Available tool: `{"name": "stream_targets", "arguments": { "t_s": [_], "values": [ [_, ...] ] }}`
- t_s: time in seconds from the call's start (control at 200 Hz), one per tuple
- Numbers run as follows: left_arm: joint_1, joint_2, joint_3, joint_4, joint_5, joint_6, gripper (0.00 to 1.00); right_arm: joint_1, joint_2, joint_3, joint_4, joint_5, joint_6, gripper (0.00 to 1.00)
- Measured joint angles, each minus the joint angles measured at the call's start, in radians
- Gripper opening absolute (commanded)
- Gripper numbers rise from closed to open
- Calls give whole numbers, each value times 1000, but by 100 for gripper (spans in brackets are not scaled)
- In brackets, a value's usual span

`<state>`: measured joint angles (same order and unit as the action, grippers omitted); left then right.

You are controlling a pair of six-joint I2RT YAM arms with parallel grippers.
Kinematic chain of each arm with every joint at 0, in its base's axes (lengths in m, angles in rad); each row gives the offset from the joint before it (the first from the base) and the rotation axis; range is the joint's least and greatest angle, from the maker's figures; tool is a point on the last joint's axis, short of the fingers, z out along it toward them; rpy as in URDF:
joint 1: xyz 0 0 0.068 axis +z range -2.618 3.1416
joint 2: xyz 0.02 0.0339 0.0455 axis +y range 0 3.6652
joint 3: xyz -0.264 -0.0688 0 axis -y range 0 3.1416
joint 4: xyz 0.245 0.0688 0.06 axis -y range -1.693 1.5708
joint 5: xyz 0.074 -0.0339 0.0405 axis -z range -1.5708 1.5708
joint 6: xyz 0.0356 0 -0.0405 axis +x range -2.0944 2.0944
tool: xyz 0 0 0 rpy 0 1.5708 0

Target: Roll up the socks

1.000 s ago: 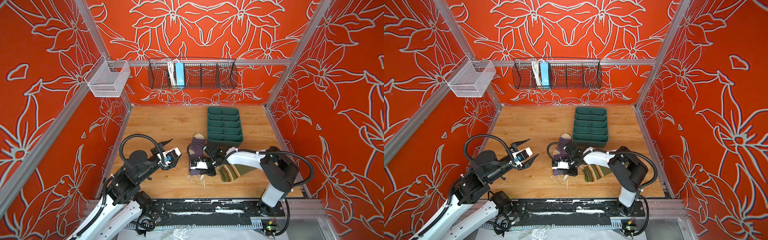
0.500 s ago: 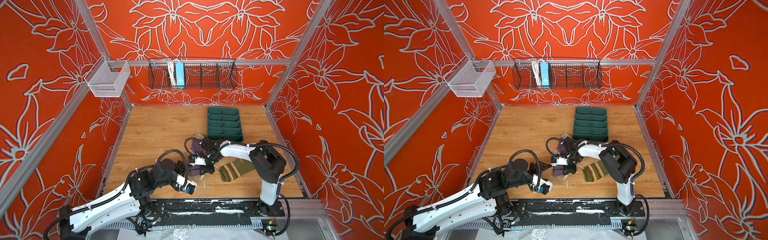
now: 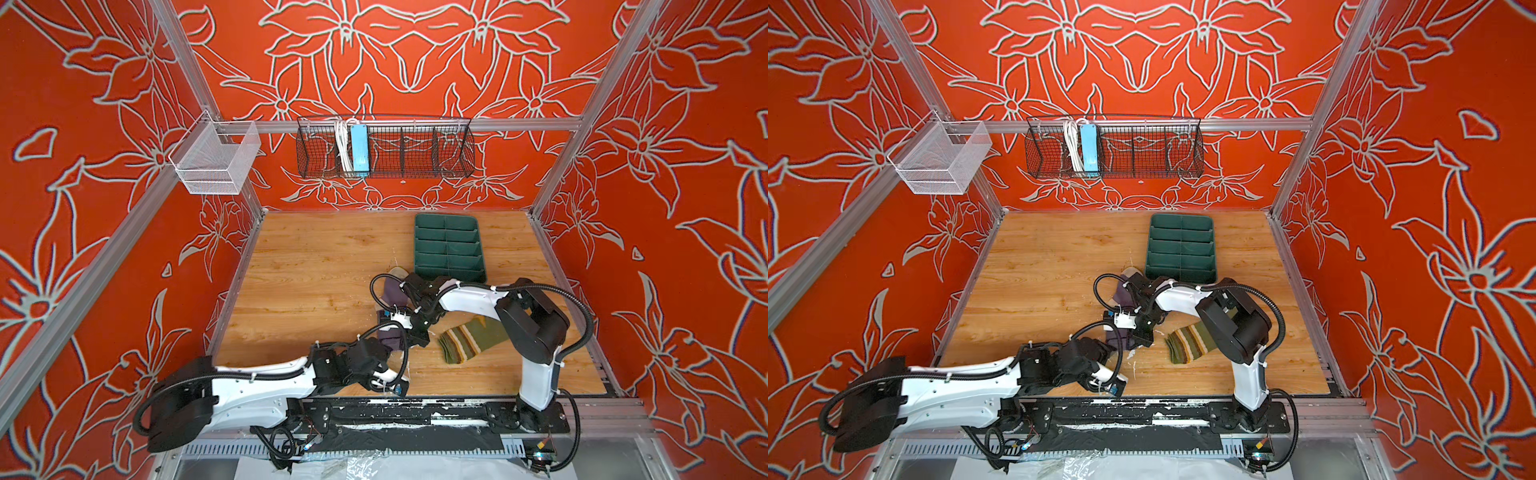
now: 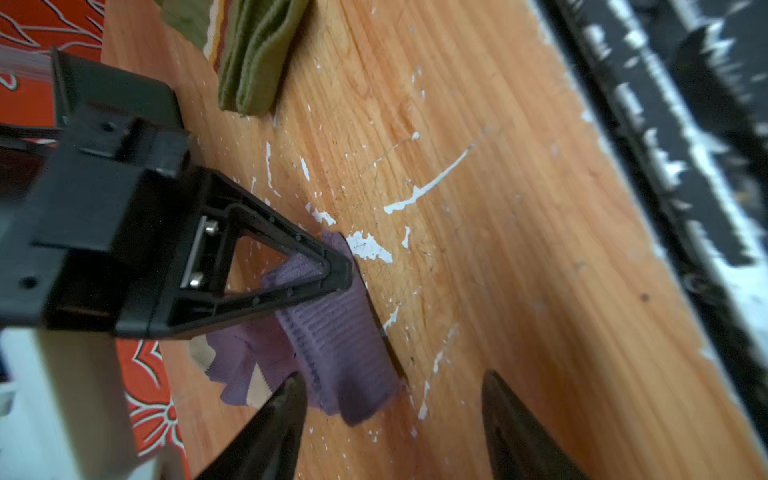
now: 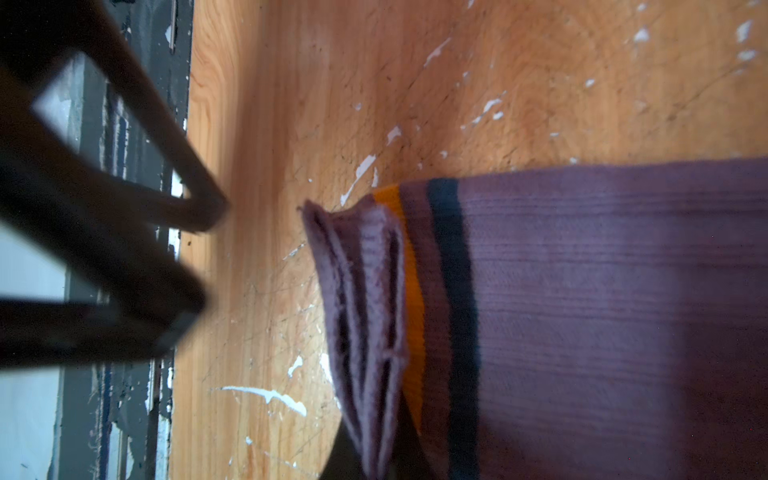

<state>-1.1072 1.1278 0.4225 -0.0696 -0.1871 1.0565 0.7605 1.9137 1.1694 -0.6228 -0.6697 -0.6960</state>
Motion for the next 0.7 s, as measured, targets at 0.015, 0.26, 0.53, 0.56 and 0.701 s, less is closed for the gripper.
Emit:
{"name": "stream_targets", "arguments": {
  "t_s": [0.015, 0.26, 0.53, 0.56, 0.701],
  "values": [
    [0, 16, 3, 11, -10, -10, 64, 0, 0, 0, 0, -1, 0, 0],
    [3, 153, 12, 147, -119, -116, 61, -4, 5, 0, -1, -17, 0, 0],
    [30, 257, 40, 213, -194, -177, 41, -8, 5, 0, -2, -26, 0, 0],
    [33, 271, 50, 211, -198, -183, 36, -8, 5, 0, -2, -28, 0, 0],
    [41, 305, 79, 182, -195, -208, 19, -14, 5, 0, -1, -31, 1, 0]
  ]
}}
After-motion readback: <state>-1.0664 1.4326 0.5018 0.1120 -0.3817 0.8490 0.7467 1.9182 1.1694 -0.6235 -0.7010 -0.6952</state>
